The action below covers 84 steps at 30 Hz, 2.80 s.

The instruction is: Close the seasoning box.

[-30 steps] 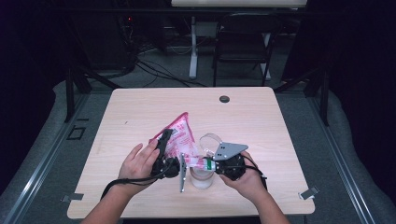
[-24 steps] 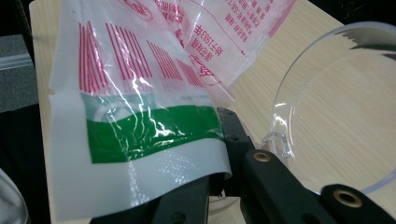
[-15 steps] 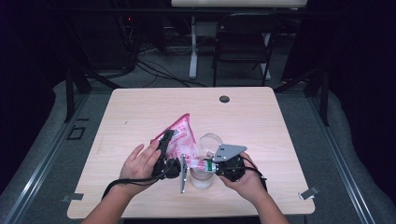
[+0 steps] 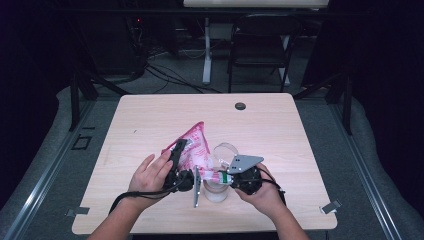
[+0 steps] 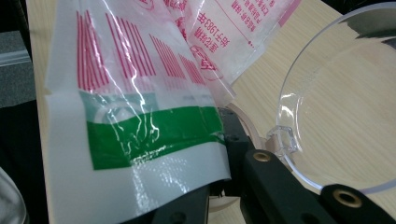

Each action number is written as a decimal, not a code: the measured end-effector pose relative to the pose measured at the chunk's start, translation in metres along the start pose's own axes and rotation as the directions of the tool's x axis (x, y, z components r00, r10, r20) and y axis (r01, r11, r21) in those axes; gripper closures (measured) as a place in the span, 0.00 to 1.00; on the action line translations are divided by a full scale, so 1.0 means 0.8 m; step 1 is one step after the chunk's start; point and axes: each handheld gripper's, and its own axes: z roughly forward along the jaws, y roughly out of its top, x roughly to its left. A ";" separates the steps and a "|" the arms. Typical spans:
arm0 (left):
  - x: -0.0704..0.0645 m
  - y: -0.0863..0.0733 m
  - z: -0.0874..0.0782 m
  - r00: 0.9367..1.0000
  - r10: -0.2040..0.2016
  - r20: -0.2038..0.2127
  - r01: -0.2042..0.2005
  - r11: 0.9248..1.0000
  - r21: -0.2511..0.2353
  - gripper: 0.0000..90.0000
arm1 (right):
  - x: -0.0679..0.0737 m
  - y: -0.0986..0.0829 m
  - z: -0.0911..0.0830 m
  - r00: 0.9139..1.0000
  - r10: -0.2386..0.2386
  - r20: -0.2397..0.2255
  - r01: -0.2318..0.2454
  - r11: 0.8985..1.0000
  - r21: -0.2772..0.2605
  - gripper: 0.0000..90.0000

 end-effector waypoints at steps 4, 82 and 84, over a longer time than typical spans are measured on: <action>0.000 0.000 0.000 1.000 -0.006 0.002 0.006 1.000 0.003 0.68 | 0.000 0.000 0.000 1.000 0.001 -0.001 -0.001 1.000 -0.001 1.00; 0.004 0.007 -0.003 1.000 0.004 -0.023 -0.005 1.000 -0.028 0.68 | -0.002 -0.004 0.004 1.000 0.007 -0.004 -0.007 1.000 0.015 1.00; 0.004 0.007 -0.003 1.000 0.004 -0.024 -0.005 1.000 -0.029 0.68 | -0.003 -0.004 0.005 1.000 0.005 -0.007 -0.005 1.000 0.018 1.00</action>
